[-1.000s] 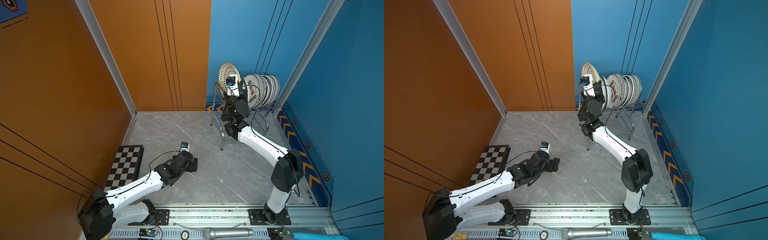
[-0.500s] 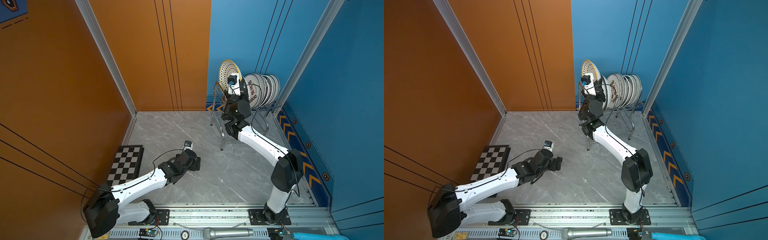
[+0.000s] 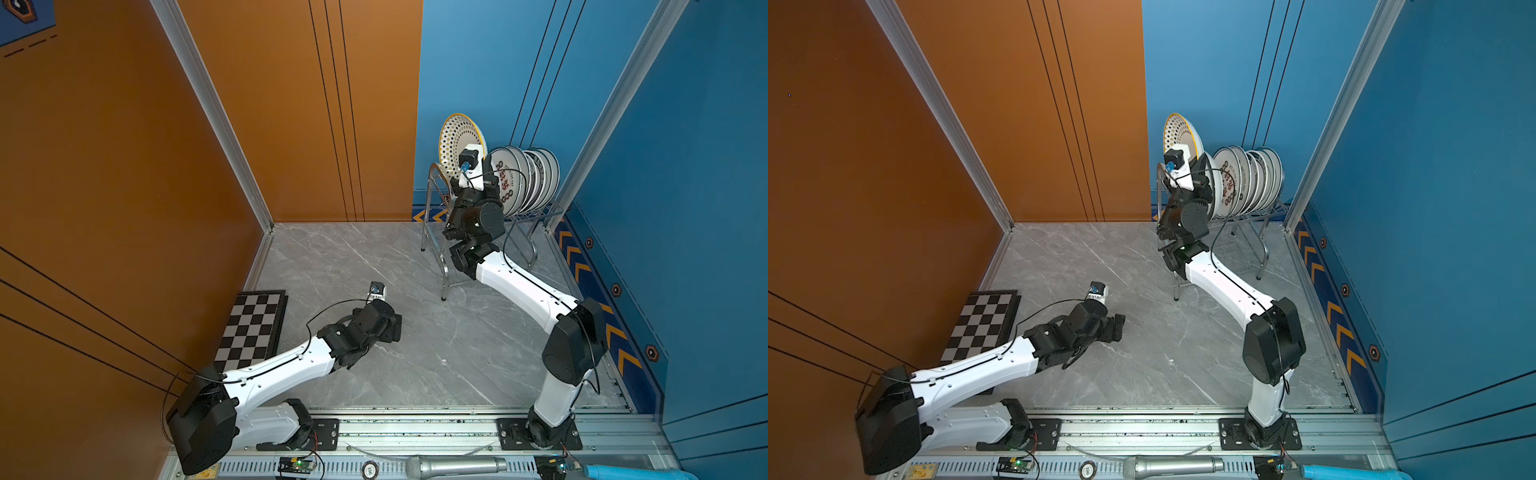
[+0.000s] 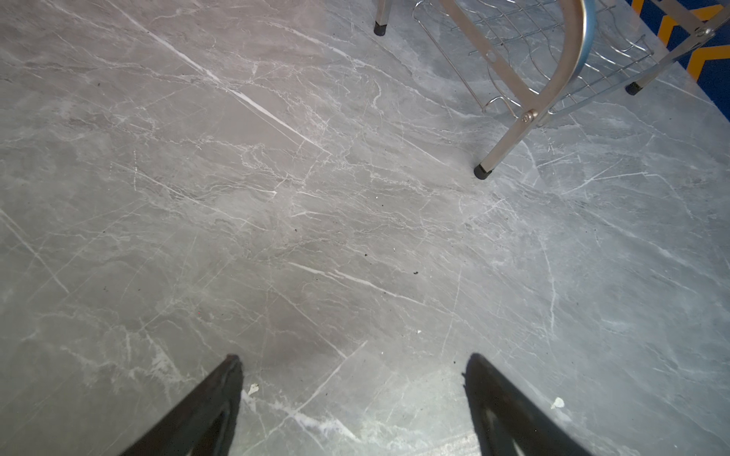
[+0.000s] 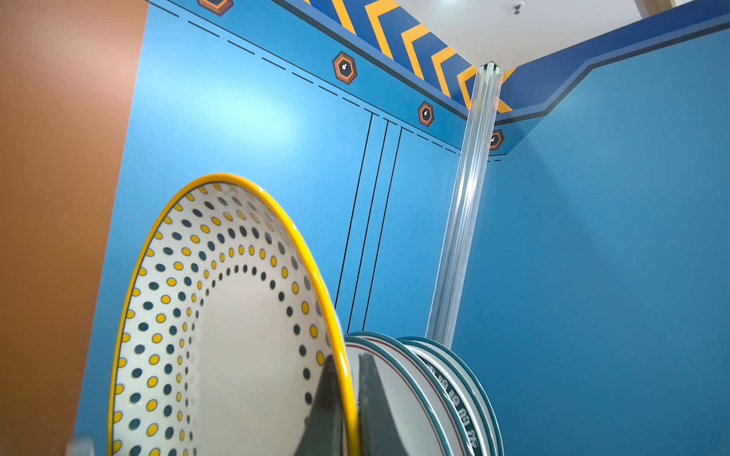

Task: Unload the plates from the dish rack
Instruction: Pick up the plate from the dish rack.

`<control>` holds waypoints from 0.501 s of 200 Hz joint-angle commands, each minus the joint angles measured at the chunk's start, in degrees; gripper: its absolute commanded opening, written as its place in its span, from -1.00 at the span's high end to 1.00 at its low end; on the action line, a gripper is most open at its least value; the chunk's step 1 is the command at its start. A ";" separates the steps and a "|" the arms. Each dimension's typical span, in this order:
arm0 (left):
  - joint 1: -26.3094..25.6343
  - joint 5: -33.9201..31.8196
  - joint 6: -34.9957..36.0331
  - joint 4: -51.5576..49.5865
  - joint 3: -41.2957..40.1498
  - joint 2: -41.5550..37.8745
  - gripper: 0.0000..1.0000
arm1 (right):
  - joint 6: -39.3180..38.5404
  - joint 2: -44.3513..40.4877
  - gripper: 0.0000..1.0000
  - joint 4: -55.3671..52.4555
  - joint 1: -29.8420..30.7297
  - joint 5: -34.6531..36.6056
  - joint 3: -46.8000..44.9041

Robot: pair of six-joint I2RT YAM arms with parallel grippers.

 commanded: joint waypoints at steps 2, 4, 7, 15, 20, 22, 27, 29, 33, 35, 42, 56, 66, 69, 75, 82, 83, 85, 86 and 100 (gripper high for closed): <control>-1.06 -1.65 0.75 -0.02 1.86 0.16 -0.78 | 0.63 -5.90 1.00 9.35 -0.21 -1.57 2.86; -1.06 -1.67 0.73 0.00 1.92 0.16 -0.78 | 0.59 -5.98 1.00 9.44 -0.24 -1.58 2.80; -1.14 -1.68 0.76 -0.01 2.00 0.13 -0.78 | 0.48 -6.07 1.00 9.57 -0.14 -1.59 2.79; -1.39 -1.70 0.77 -0.02 1.96 0.07 -0.78 | 0.13 -6.29 1.00 10.00 -0.02 -1.59 2.75; -1.40 -1.78 0.79 0.03 2.00 0.01 -0.78 | -0.12 -6.47 1.00 10.26 0.01 -1.64 2.71; -1.48 -1.88 0.81 0.03 2.03 -0.01 -0.78 | -0.17 -6.54 1.00 10.44 0.01 -1.67 2.69; -1.42 -1.86 0.76 -0.03 2.01 0.01 -0.78 | -0.43 -6.65 1.00 10.63 0.12 -1.74 2.60; -1.44 -1.86 0.78 -0.03 2.07 0.01 -0.78 | -0.56 -6.72 1.00 10.75 0.15 -1.76 2.60; -1.50 -1.90 0.75 0.00 2.07 0.05 -0.78 | -0.79 -6.88 1.00 10.86 0.27 -1.76 2.53; -1.54 -1.87 0.80 0.04 2.06 0.04 -0.78 | -0.91 -6.97 1.00 11.01 0.34 -1.76 2.52; -1.57 -1.82 0.87 0.05 2.09 0.05 -0.78 | -1.19 -7.26 1.00 11.58 0.45 -1.81 2.28; -1.69 -1.86 1.05 0.01 2.16 0.02 -0.78 | -1.22 -7.99 1.00 11.69 0.69 -1.85 1.73; -1.79 -1.95 1.07 0.01 2.08 -0.02 -0.78 | -0.65 -8.56 1.00 10.89 0.79 -1.77 1.45; -1.77 -1.95 1.07 0.03 2.08 -0.02 -0.78 | -0.45 -8.65 1.00 10.89 0.80 -1.76 1.33; -1.81 -2.06 1.08 0.00 1.91 -0.06 -0.78 | -0.30 -8.74 1.00 10.87 0.78 -1.77 1.11; -1.85 -2.04 1.08 0.00 1.79 -0.17 -0.78 | -0.27 -8.68 1.00 11.07 0.76 -1.64 0.93; -1.85 -2.04 1.03 -0.02 1.78 -0.18 -0.78 | -0.26 -8.67 1.00 11.08 0.80 -1.60 0.99; -1.83 -2.03 1.07 0.02 1.77 -0.21 -0.78 | -0.32 -8.67 1.00 11.13 0.80 -1.60 1.01; -1.84 -2.03 1.07 0.00 1.77 -0.20 -0.78 | -0.32 -8.67 1.00 11.15 0.80 -1.59 1.01; -1.96 -1.96 0.99 0.02 1.78 -0.24 -0.78 | -0.69 -8.59 1.00 11.67 1.06 -1.77 0.90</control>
